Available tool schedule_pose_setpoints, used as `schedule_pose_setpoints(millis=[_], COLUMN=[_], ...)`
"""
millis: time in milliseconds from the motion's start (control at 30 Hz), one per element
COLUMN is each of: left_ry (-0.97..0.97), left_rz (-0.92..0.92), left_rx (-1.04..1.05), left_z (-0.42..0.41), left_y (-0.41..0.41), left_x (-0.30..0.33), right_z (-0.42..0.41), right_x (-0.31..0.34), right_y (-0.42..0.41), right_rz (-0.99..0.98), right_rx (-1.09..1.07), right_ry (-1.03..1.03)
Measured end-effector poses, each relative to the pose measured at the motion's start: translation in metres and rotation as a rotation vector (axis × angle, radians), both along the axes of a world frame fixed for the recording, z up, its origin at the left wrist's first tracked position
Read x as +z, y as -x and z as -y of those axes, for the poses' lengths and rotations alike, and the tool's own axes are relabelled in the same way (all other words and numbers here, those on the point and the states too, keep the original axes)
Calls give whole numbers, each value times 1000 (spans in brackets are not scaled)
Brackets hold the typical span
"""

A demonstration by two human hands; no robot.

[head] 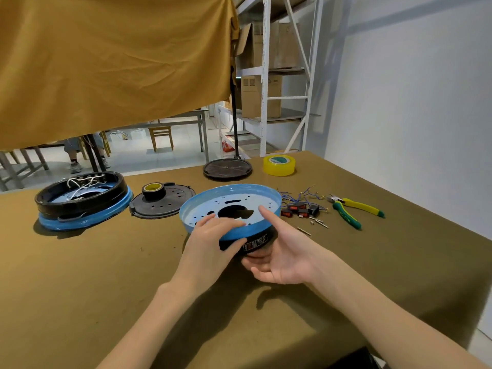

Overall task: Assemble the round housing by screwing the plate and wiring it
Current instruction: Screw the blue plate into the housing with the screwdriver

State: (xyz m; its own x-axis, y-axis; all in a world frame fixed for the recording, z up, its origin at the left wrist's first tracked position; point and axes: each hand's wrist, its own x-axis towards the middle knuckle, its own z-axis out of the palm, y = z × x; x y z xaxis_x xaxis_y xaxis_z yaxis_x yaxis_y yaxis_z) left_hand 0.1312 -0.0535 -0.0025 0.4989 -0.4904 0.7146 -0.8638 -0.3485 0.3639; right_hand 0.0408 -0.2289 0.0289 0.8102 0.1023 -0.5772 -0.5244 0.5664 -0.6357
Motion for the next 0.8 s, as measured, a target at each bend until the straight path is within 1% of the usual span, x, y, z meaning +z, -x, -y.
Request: schedule_pose_setpoints(millis=[33,100,133,167,200,233,267,300,333,367,400,433,500,633,800], left_ry=[44,231,323,367,336,265,198,156,154,197,268,335,396,530,519], left_rz=[-33,-117,-240,-433,-677,-939,-1196,-1416,-1582,-1693,-1760,-1787,-1771,-1760,-1662], left_rx=[-15,70,128,164,184,192,164,106,34,-39,-107,-158,-187,-137,-43], left_z=[-3,-12,-16,-19,-20,-20,-20,-20,-20,-20,-19,-18,-12,-2,-9], left_y=[3,10,12,13,13,12,12,11,10,10,10,10,11,12,4], left_x=[-4,-12,-13,-12,-8,-5,-2,0,1,2,2,2,3,7,5], right_z=[-1,0,1,1,1,0,-1,-3,-5,-8,-11,-13,-21,-33,-42], right_x=[-2,-6,-7,-7,-8,-10,-11,-12,-14,-15,-16,-17,-19,-22,-26], right_y=[-1,-4,-5,-5,-6,-7,-8,-8,-9,-9,-8,-7,-7,-10,-12], right_rz=[-12,-24,-27,-34,-44,-55,-66,-74,-79,-77,-70,-61,-52,-44,-21], right_rx=[-11,-34,-37,-37,-43,-63,-94,-127,-148,-156,-153,-148,-134,-116,-135], right_ry=[-3,8,13,15,11,1,-18,-40,-59,-69,-69,-64,-46,-14,-43])
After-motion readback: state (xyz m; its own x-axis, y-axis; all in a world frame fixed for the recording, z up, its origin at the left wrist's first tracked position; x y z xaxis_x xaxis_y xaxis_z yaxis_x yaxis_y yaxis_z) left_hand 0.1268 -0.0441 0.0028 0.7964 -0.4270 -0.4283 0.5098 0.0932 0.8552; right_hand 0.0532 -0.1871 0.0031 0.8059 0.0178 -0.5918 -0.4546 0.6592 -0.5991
